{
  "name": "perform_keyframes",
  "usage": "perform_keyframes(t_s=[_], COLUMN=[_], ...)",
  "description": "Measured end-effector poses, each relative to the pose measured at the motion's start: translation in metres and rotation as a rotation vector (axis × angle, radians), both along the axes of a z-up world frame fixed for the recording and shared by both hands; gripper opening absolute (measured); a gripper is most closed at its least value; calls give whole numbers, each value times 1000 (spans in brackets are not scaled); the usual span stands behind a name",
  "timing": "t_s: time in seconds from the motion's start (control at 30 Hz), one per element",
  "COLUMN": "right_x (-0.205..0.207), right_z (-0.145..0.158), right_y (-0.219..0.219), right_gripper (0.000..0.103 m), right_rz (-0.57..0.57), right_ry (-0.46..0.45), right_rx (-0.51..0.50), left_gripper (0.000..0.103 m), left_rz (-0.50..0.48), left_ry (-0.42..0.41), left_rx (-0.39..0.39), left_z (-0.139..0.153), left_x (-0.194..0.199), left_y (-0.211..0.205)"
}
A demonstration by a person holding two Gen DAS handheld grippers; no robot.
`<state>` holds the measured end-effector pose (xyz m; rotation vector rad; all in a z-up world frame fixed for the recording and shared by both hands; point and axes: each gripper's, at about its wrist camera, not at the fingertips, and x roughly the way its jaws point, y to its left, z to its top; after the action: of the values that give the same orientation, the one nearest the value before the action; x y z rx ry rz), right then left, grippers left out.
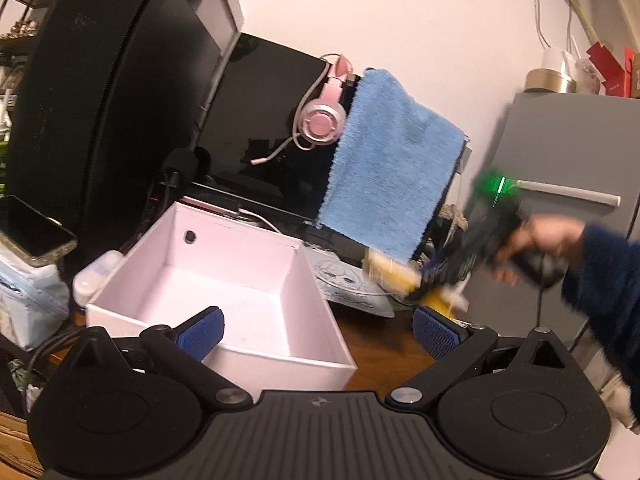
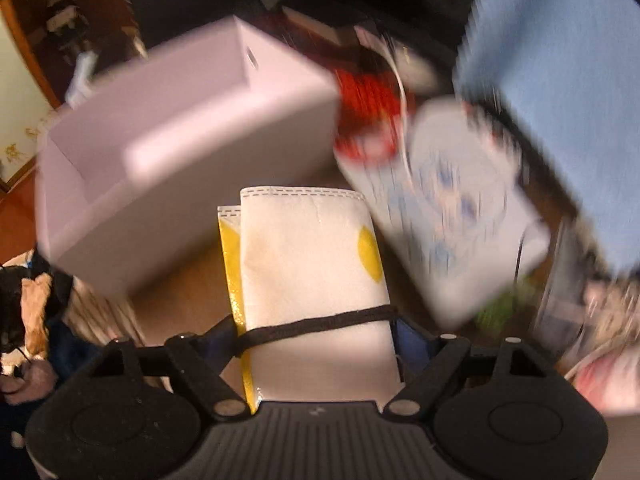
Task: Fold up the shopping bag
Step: 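Lower the tied strip into the white box and open the right gripper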
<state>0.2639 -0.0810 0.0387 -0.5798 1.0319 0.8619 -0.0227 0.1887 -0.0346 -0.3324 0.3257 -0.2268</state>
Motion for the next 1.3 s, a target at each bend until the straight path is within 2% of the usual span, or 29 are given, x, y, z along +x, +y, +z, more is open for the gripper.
perform_keyframes(t_s=[0.13, 0.23, 0.33, 0.5, 0.6, 0.7, 0.83, 0.93, 1.1, 1.3], right_x=[-10, -11, -2, 23, 33, 38, 44, 50, 48, 35], right_z=[59, 74, 56, -6, -49, -79, -103, -116, -118, -89], right_y=[67, 131, 188, 242, 254, 261, 267, 267, 262, 247], right_gripper=[82, 82, 82, 82, 82, 82, 82, 84, 88, 88], right_rz=[124, 206, 259, 261, 278, 307, 353, 347, 361, 373], right_ry=[-79, -104, -79, -29, -19, -16, -27, -27, -27, -72], right_rx=[66, 54, -10, -113, -173, -182, -193, -195, -186, -156], left_gripper=[102, 102, 102, 102, 102, 102, 102, 102, 102, 102], left_rz=[3, 16, 47, 67, 83, 89, 91, 84, 71, 52], left_ry=[-4, -5, -12, 15, 33, 51, 79, 85, 78, 78], left_rx=[-19, -15, 10, 35, 32, 25, 15, 19, 31, 21], left_z=[-4, -6, -7, -14, -20, -25, -31, -34, -33, -35], left_x=[-5, -10, -19, -24, -23, -19, -11, -9, -7, -5], left_y=[11, 18, 26, 42, 49, 53, 53, 51, 47, 44])
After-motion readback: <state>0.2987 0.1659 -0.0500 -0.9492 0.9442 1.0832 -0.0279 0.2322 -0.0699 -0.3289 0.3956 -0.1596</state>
